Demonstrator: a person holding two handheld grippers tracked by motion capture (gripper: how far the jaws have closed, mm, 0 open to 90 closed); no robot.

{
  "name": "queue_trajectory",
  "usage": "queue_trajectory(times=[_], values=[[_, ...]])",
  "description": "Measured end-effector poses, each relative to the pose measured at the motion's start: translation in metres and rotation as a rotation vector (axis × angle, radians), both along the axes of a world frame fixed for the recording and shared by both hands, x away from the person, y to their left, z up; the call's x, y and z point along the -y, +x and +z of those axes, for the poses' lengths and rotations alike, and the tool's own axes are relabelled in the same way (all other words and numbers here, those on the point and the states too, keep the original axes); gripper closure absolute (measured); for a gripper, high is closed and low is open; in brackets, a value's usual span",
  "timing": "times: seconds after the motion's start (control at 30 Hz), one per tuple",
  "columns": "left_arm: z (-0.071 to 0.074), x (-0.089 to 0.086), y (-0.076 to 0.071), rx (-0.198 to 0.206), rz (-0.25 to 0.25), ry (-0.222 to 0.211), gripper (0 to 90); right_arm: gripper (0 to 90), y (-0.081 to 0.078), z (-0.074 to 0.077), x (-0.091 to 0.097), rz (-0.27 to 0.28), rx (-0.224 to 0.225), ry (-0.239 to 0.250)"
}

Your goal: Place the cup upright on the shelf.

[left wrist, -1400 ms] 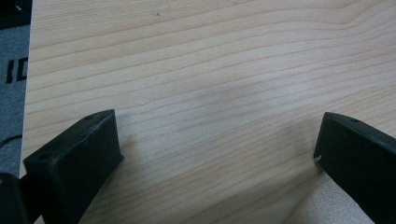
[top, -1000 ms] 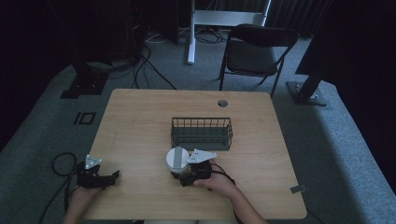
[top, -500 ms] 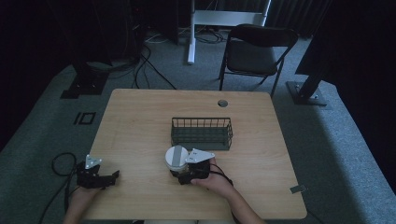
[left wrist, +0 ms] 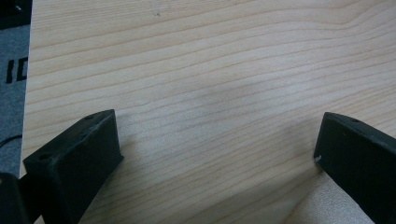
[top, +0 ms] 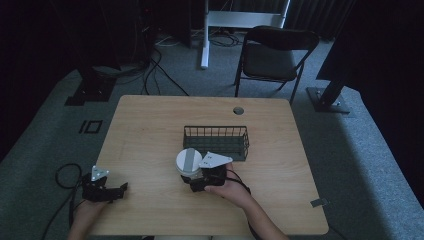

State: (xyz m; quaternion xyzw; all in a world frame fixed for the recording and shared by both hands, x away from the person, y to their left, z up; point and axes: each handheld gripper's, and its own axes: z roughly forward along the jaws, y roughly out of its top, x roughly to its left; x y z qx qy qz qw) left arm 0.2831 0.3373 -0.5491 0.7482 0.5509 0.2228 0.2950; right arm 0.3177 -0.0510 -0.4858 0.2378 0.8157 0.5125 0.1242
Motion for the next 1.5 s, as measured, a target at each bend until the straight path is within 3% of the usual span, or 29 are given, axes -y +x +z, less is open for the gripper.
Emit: queue_trajectory(times=[0.3,0.73,0.87,1.27,1.5], values=[[0.0,0.0,0.0,0.0,-0.001,0.002,0.5,18.3,0.005,0.02,0.003,-0.028,0.026,0.033],[0.0,0.0,0.0,0.0,0.0,0.0,0.5,18.3,0.018,0.05,0.02,-0.127,0.088,0.083],[0.0,0.0,0.0,0.0,0.0,0.001,0.5,18.3,0.022,0.056,0.024,-0.153,0.107,0.075],[0.0,0.0,0.0,0.0,-0.001,0.001,0.5,18.3,0.042,0.064,0.041,-0.328,0.141,0.086],[0.0,0.0,0.0,0.0,0.0,0.001,0.5,18.3,0.057,0.065,0.053,-0.426,0.176,0.043]])
